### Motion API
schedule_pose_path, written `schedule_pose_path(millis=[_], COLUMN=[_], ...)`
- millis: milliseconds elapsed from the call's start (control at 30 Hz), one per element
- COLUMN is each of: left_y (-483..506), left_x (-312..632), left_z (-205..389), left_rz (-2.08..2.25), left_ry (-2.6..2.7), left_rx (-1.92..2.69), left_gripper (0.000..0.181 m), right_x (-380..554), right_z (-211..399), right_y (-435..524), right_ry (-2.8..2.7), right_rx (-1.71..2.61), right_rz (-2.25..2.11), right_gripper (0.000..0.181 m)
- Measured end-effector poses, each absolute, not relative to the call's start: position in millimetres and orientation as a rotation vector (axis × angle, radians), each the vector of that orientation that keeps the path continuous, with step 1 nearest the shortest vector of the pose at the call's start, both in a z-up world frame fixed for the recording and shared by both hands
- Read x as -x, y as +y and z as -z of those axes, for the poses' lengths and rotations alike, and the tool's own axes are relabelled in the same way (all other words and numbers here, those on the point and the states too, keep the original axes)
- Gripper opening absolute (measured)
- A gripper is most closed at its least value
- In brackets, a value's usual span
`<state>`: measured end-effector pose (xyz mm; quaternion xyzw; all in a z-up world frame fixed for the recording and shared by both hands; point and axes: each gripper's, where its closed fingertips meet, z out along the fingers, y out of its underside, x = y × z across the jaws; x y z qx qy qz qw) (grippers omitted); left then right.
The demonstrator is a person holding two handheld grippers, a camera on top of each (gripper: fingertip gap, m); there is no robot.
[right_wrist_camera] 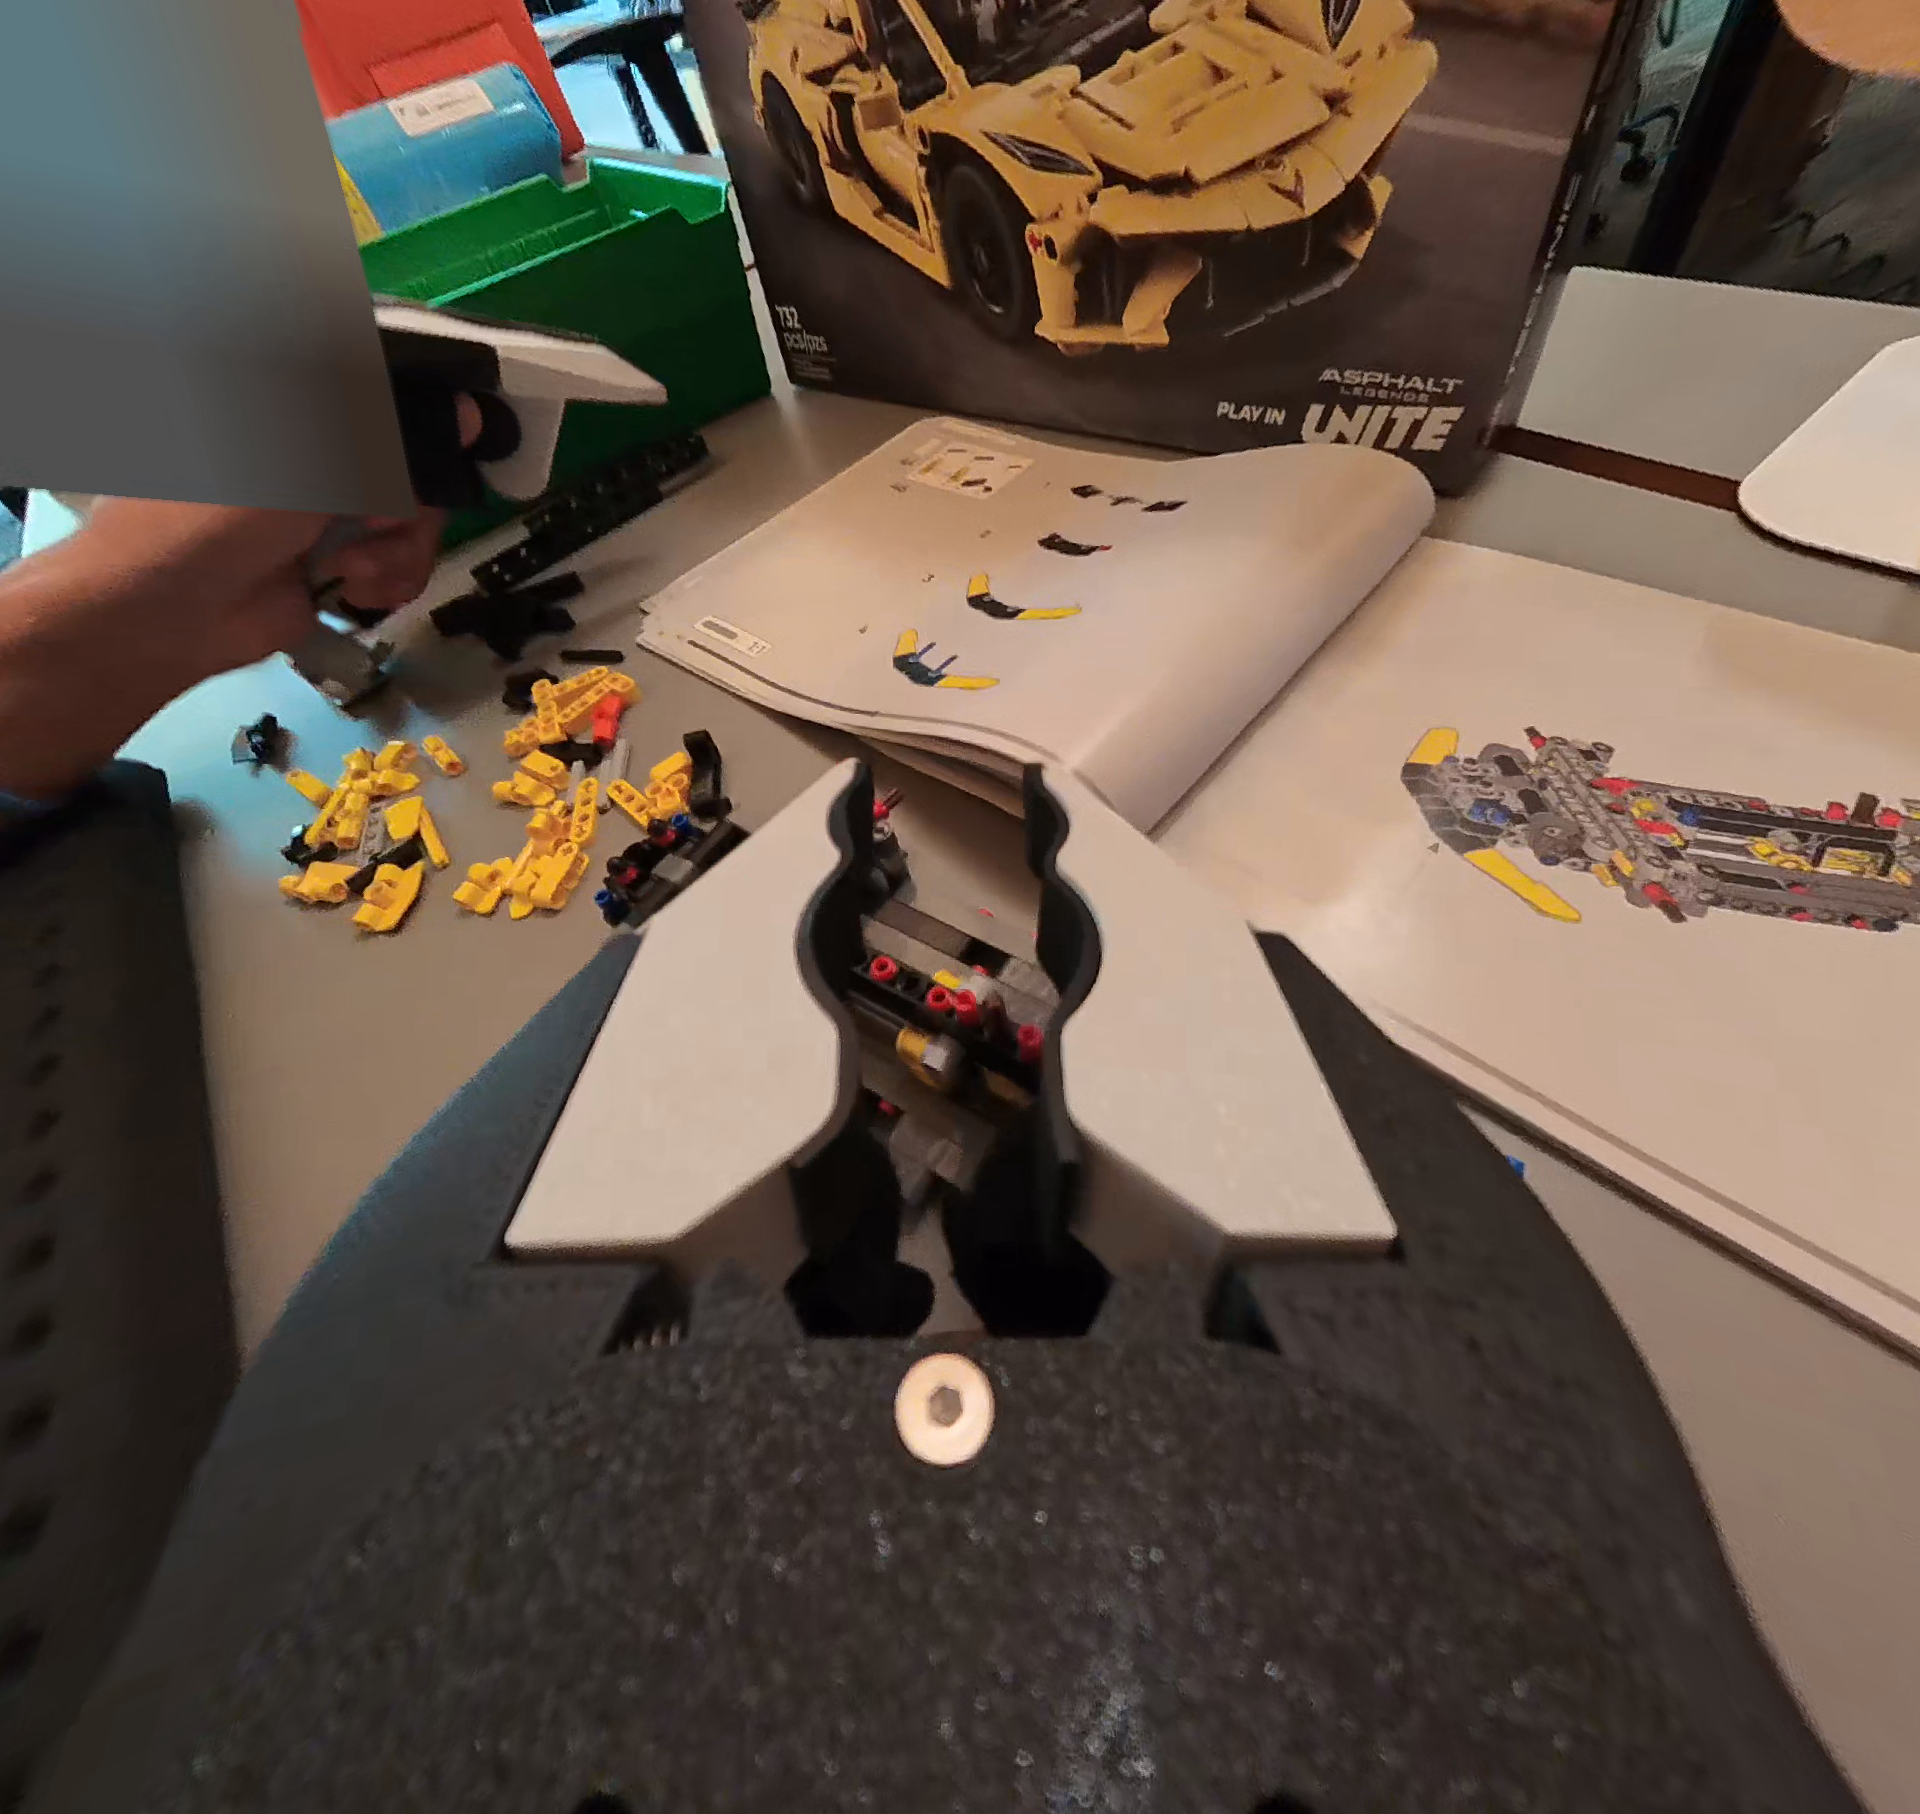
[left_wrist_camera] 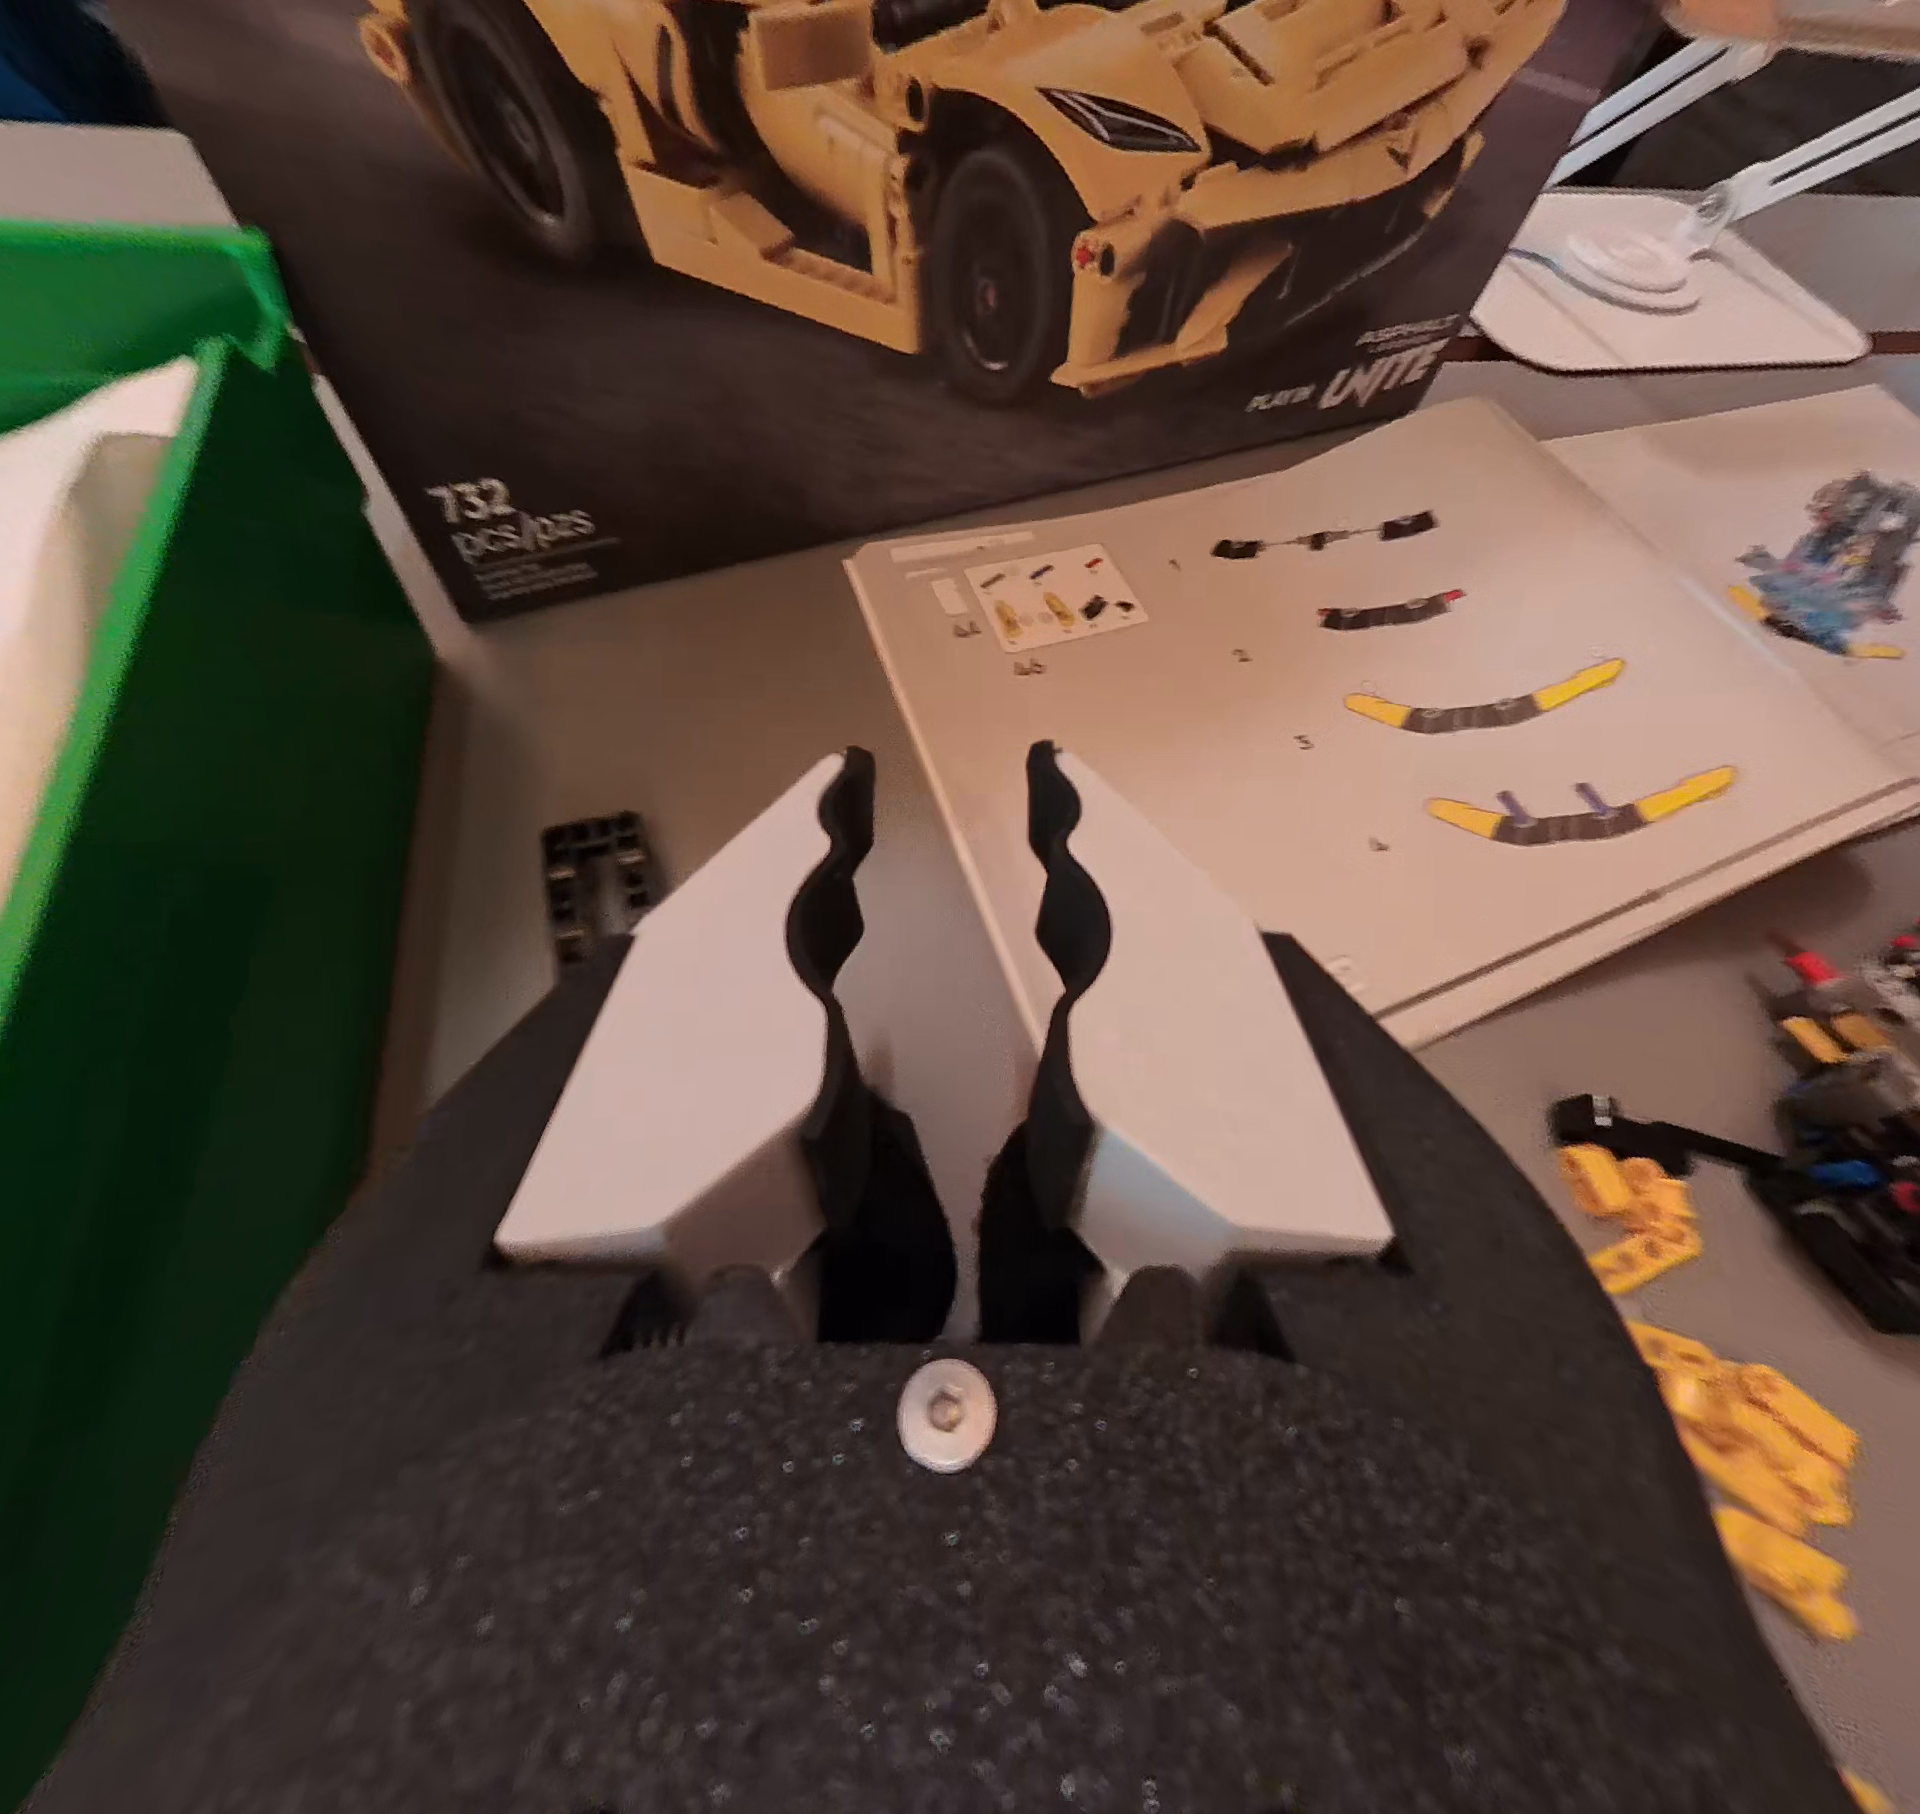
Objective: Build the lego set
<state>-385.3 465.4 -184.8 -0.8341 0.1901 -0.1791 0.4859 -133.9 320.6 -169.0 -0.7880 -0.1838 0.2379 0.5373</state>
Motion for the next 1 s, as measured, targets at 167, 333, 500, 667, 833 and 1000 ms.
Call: schedule_pose_path(millis=[167,333,500,667,833,1000], left_y=[476.7,474.1,460.8,384.2,336.1,321.1], left_x=[409.8,405.1,387.5,339.8,319.0,305.2], left_z=[188.8,182.5,155.3,154.0,209.1,231.3], left_rz=[0.308,0.323,0.445,0.681,0.447,0.536], left_ry=[0.505,0.518,0.55,1.102,1.772,2.075], left_rx=[1.99,1.963,1.871,1.831,1.668,1.661], left_gripper=[0.024,0.024,0.024,0.03,0.025,0.023], right_x=[131.7,127.4,121.1,118.1,119.9,121.0], right_z=[183.7,174.2,168.1,164.5,158.9,159.0], right_y=[314.3,313.4,312.0,310.3,308.2,304.6], right_ry=[-0.476,-0.423,-0.378,-0.36,-0.362,-0.374], right_rx=[1.927,1.903,1.888,1.877,1.863,1.863], right_rz=[-0.519,-0.579,-0.606,-0.608,-0.625,-0.618], right_gripper=[0.026,0.024,0.024,0.023,0.023,0.023])
